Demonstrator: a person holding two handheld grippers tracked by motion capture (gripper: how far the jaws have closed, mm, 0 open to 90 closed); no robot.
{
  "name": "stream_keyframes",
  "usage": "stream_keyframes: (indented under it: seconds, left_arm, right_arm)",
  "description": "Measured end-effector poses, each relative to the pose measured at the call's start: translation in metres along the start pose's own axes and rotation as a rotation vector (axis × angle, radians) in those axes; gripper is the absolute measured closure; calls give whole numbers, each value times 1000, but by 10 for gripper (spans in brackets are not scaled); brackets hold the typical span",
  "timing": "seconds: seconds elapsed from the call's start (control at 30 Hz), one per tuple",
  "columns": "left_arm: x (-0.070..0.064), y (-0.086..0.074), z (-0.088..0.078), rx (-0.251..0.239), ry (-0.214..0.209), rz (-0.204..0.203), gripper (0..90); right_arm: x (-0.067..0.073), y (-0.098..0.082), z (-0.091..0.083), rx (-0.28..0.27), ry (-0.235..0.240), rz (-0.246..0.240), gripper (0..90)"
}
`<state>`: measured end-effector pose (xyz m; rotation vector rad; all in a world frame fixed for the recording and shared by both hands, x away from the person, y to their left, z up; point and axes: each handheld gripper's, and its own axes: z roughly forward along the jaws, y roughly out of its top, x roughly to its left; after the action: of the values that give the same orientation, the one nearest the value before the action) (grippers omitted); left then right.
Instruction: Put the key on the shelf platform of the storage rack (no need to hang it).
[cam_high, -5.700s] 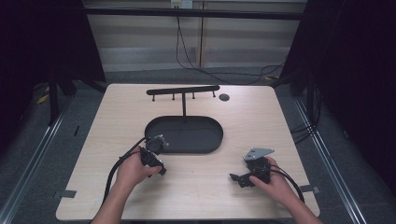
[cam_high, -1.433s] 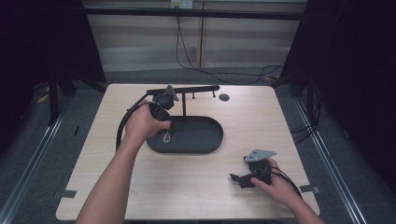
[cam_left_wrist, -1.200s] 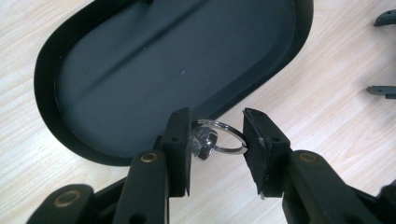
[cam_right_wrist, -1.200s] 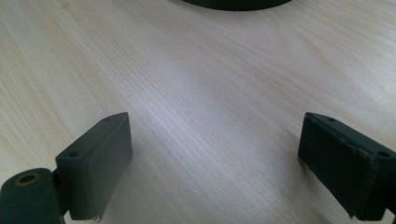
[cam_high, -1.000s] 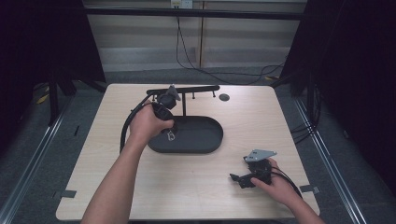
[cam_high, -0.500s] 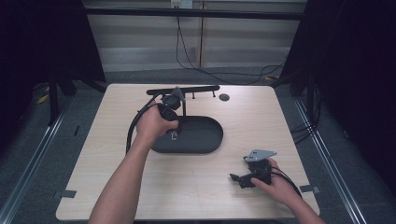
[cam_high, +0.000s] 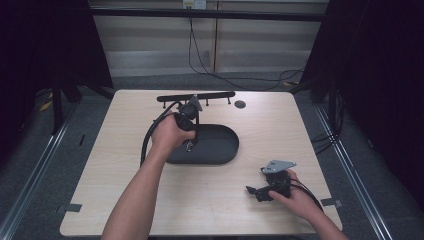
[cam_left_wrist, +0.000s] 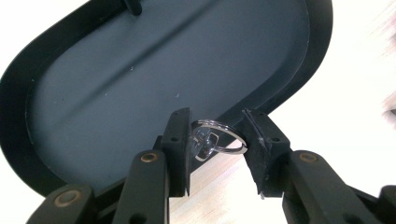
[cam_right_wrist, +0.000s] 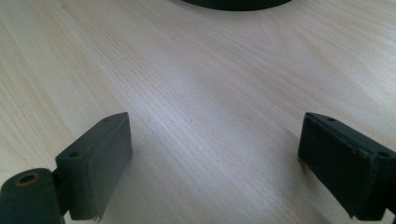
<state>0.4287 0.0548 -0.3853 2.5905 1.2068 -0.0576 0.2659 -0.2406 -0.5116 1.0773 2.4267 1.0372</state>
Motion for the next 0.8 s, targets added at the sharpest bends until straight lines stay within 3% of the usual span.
stream_keyframes:
  seconds: [0.8]
  left_arm:
    - [-3,8,23,33,0,7,632]
  right_arm:
    - [0,0,0,0,1,0,95]
